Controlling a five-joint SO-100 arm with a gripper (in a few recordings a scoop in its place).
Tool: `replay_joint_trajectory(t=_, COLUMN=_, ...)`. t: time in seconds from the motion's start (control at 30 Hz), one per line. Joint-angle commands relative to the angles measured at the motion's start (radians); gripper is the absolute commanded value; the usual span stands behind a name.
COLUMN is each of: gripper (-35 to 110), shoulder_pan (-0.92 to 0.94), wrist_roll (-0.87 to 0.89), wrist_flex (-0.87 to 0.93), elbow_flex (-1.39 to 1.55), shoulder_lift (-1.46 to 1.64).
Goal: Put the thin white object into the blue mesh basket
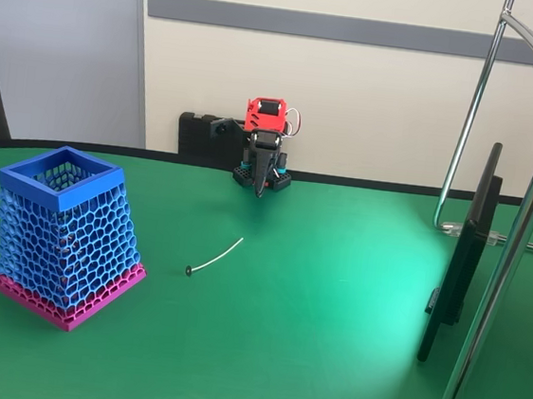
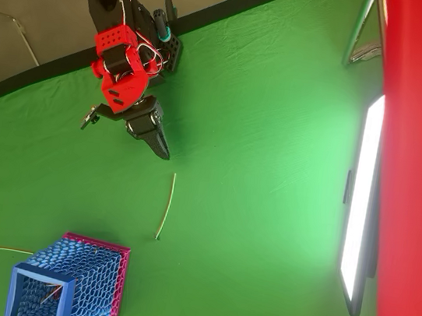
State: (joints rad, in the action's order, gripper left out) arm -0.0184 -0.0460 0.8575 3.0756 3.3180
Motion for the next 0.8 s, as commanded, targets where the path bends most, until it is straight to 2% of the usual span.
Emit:
replay_joint_trajectory(t=0.0, gripper=1, shoulder_pan=-0.04, wrist_roll=-0.044, wrist_flex=0.011, elbow_flex=0.008, shoulder_lift=0.008)
replay_joint_trajectory(t=0.77, gripper=1, shoulder_pan=-0.043, wrist_roll=-0.043, wrist_flex=0.009, elbow_flex=0.008, shoulder_lift=0.008)
